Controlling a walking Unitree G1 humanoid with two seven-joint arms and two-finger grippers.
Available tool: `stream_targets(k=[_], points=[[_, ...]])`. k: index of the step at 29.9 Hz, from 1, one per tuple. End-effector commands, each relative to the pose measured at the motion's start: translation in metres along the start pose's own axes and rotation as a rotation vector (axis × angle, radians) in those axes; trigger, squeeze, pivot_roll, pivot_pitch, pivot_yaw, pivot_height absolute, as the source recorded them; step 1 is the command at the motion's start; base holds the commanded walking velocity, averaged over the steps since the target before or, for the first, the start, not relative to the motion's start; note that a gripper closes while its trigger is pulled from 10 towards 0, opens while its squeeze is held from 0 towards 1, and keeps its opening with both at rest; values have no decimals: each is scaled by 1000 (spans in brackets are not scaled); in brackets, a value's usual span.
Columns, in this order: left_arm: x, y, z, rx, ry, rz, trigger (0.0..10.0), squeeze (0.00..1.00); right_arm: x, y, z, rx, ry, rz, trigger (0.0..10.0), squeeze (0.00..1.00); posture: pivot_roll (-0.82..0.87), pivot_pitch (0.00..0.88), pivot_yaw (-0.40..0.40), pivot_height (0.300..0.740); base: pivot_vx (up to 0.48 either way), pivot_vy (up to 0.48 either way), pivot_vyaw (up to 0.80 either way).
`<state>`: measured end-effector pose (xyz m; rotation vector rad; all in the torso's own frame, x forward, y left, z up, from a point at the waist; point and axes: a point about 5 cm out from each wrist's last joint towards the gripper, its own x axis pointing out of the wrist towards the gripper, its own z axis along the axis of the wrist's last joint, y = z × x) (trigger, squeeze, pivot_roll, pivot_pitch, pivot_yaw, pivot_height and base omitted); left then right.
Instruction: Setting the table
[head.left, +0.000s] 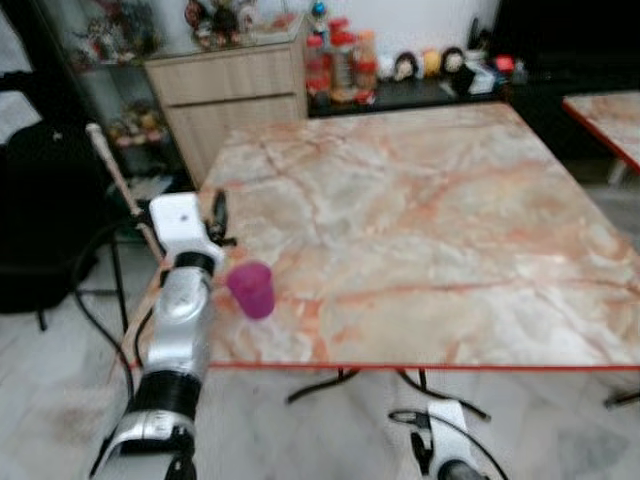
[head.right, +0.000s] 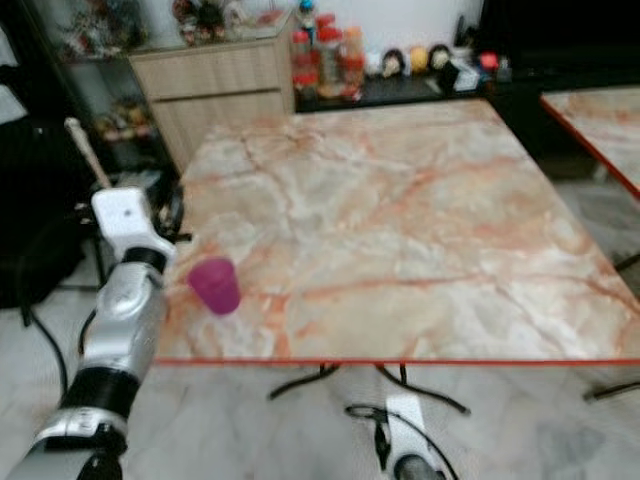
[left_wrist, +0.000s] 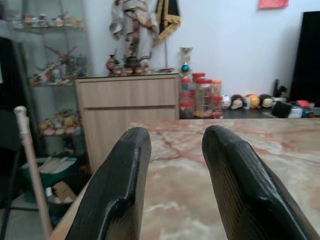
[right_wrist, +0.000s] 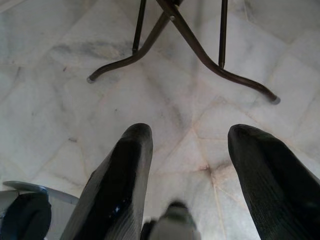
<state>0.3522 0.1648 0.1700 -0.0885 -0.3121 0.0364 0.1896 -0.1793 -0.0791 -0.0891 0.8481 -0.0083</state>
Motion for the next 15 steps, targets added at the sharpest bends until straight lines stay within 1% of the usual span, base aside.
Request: stream_targets(k=[1,3,4,8,9,10,11,15], points=[[0,-2,-1,-5,16,-12,10000,0,0,-2,-1,1,6,-6,10000,0,-6,0,105,719,0,0,0],[1,-1,-3,-7,47,-35,10000,0,0,-2,-2,2,7,-7,10000,0,-6,0,107,719,0,0,0],[1,-1,-3,-7,47,-35,10000,0,0,-2,-2,2,7,-7,10000,0,-6,0,107,719,0,0,0],[2,7,-5,-30,97,-31,10000,0,-1,-1,-4,4,13,-7,10000,0,-4,0,113,719,0,0,0],[2,9,-5,-29,106,-27,10000,357,-1,-1,-4,3,15,-7,10000,0,-4,0,113,719,0,0,0],[2,10,-5,-29,108,-26,10000,1000,-1,-1,-5,3,16,-7,10000,0,-2,0,116,719,0,0,0],[2,12,-4,-33,109,-29,10000,1000,-1,-1,-5,3,17,-6,10000,0,-2,0,116,719,0,0,0],[1,14,-3,3,126,-73,10000,1000,-2,0,-7,-2,25,-1,10000,0,-1,0,120,719,0,0,0]])
